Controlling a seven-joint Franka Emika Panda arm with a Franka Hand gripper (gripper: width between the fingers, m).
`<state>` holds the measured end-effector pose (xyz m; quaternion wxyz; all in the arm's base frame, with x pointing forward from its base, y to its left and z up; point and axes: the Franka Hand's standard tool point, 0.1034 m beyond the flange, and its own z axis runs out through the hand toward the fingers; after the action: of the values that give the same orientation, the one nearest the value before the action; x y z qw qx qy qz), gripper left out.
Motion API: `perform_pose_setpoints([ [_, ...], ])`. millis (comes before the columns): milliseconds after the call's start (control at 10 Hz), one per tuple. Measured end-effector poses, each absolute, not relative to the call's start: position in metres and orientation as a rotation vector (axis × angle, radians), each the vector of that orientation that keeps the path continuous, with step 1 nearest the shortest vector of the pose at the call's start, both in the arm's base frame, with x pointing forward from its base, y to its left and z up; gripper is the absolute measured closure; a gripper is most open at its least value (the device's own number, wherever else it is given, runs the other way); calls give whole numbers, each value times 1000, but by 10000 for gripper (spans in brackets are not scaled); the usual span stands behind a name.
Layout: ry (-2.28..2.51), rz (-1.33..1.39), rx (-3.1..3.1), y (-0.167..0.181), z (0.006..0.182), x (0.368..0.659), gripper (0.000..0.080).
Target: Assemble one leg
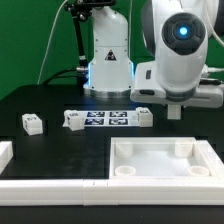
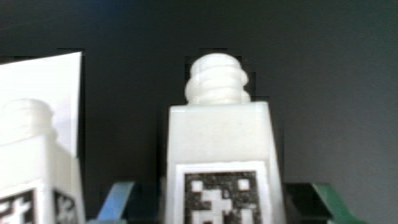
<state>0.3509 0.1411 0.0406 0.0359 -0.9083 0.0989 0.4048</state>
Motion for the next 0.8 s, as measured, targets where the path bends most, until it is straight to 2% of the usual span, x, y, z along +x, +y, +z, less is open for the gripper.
perform_pose_setpoints([
  [300,305,1254,-2770,137,60,366,511],
  [600,307,1210,-2790,139,55,368,511],
  [700,319,1039,-2852,142,51,378,511],
  [800,291,907,-2912,139,55,380,511],
])
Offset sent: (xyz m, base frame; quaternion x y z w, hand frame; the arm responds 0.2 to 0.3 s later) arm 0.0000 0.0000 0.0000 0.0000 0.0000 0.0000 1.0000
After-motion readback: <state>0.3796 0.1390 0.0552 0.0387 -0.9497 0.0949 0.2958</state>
